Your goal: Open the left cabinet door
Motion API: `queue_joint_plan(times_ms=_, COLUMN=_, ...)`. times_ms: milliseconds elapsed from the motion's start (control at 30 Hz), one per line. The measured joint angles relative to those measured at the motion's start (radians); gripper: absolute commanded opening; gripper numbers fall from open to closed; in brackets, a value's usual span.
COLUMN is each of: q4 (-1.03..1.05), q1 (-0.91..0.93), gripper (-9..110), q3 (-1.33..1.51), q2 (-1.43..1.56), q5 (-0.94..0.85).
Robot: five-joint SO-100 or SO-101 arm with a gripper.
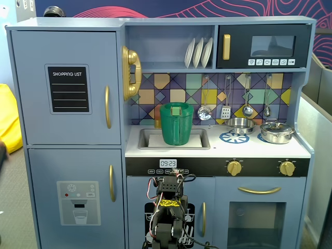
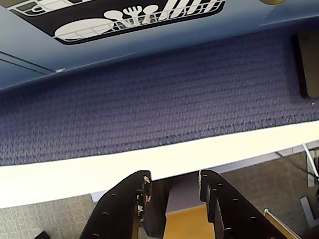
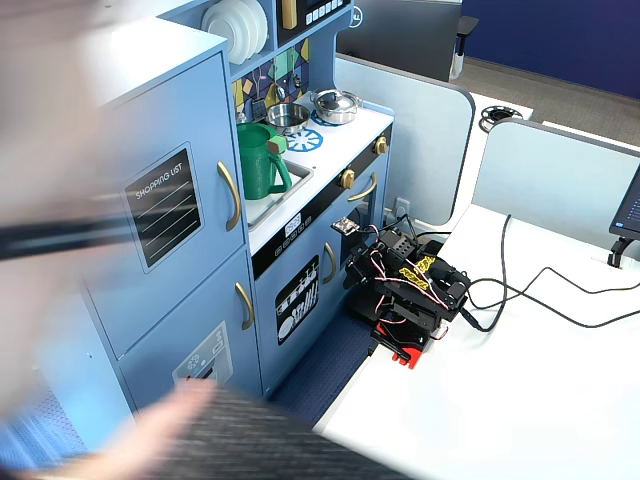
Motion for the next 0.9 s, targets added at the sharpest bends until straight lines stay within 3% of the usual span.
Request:
queue_joint_plan(times_ms=200, q4=0.000, q1=-0.038, gripper=0, q3=0.000, q2=0.000, q5=0.000)
queue_joint_plan(times_ms=533, q4=0.000, q1=0.057, gripper=10, q3=0.000, q2=0.002, q5=-0.006)
queue_joint_plan(times_ms=700, q4=0.002, q1=0.066, gripper=3, q3=0.000, q2=0.002, q5=-0.026)
queue_joint_plan(times_ms=900, q4=-0.040, q1=-0.077, gripper=8, q3=-0.008, q2=-0.002, q5=0.080)
